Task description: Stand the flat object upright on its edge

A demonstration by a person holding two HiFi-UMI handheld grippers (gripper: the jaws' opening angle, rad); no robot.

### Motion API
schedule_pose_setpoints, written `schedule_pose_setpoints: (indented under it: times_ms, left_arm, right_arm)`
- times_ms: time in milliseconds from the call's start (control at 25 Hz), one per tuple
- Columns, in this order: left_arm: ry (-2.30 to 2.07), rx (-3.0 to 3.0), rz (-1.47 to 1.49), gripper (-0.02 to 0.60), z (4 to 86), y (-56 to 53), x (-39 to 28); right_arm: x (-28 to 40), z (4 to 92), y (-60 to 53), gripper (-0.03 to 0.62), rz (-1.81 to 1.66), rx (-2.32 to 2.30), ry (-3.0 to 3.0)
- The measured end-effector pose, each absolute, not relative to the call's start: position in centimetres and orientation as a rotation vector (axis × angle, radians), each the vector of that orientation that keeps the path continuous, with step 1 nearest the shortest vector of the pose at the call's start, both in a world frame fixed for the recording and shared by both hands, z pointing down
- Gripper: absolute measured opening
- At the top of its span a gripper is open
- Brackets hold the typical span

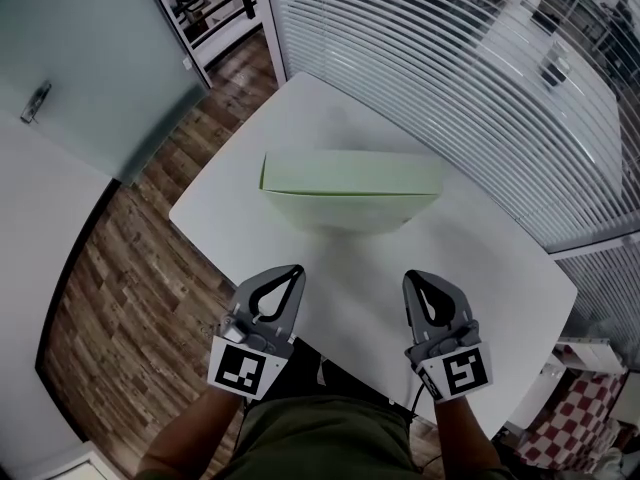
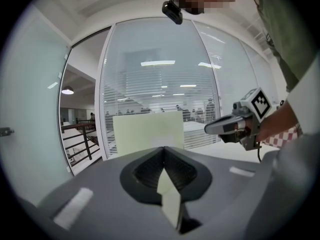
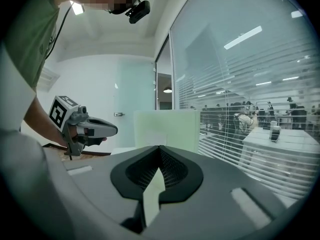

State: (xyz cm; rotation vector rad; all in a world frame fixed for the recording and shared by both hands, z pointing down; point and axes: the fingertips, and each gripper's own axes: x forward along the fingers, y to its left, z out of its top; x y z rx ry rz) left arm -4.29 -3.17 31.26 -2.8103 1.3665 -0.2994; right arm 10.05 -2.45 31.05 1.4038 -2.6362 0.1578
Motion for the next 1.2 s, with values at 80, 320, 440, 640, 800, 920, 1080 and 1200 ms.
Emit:
schedule_pose_setpoints:
  times_ms: [80,320,440,640,800,920,1080,1200]
  left_arm:
    - [1.359,-2.807,-0.311,0.000,31.3,-2.9,-4.0]
    - [1.338,-2.798,-0.355,0.000,31.8,-2.4,-3.4]
    - [1.337,-2.799,-0.349,0.000,31.8,-2.4,-3.2]
    - [1.294,-2.783,-0.409,0.000,32.2,-2.3,-3.0]
    - [1.308,-2.794,-0.409,0.000,32.5,-2.6,-3.2]
    - [1.307,-2.795,-0.415,0.000,32.6,-2.8,-3.2]
    - [1.325,-2.803,-0.392,0.000,32.5,-2.9,-3.2]
    - [1.341,-2.812,-0.385,0.000,32.6,-3.1,-3.4]
  right_arm:
    - [10.3,31.2,-2.3,0.011,0.164,1.397,-2.635]
    - [10.7,31.4,-2.1,0.011,0.164,1.379,-2.638]
    - [10.6,31.5,-2.1,0.011,0.169,1.372,-2.641]
    - [10.6,31.9,-2.1,0.011,0.178,1.356,-2.640]
    - [10.3,32.0,-2.2,0.011,0.163,1.333,-2.632]
    - [10.4,32.1,-2.4,0.011,0.164,1.329,-2.631]
    - [10.6,32.1,-2.5,0.011,0.165,1.334,-2.628]
    - [10.6,32.2,-2.7,0.011,0.163,1.333,-2.621]
